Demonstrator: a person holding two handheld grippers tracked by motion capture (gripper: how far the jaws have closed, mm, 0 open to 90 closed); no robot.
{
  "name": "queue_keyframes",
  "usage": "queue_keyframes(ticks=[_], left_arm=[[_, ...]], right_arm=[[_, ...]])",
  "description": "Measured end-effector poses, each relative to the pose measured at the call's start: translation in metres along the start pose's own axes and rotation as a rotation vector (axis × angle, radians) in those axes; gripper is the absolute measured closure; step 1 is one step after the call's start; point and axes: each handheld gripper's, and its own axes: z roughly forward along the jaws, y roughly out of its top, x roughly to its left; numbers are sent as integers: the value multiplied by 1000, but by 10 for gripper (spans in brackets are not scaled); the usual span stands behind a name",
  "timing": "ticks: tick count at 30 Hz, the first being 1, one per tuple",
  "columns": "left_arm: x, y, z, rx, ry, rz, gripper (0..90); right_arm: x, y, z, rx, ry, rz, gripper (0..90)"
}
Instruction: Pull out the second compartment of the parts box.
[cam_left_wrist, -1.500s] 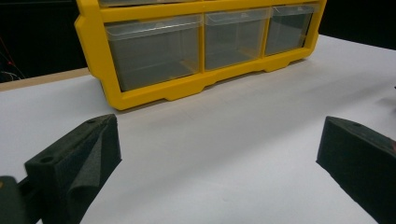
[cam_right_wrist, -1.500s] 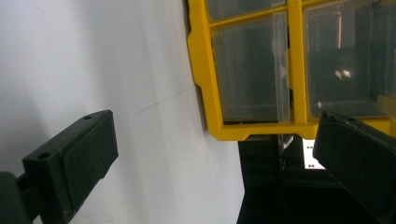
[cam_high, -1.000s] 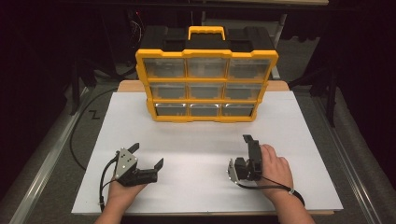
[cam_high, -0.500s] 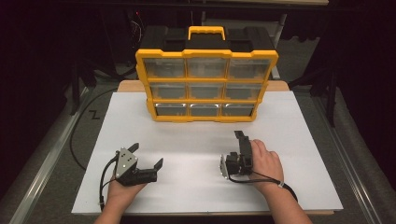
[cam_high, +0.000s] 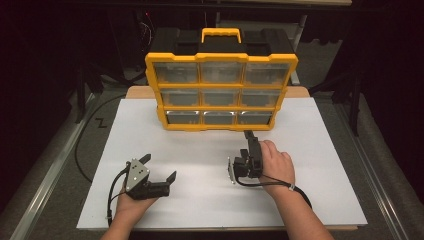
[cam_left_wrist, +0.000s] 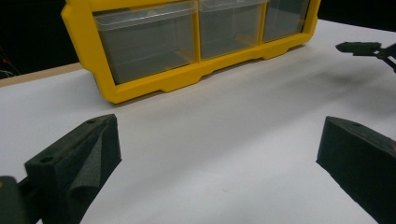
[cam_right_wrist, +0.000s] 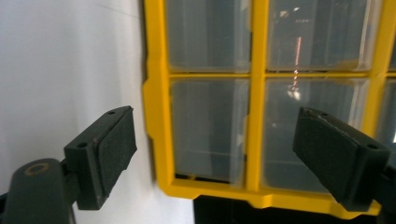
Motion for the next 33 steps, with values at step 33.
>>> queue_keyframes(ticks=[33], left_arm=[[-2, -1, 2, 15, -21, 5, 4]], right_arm=[[-102, 42, 20, -16, -183, 16, 429]])
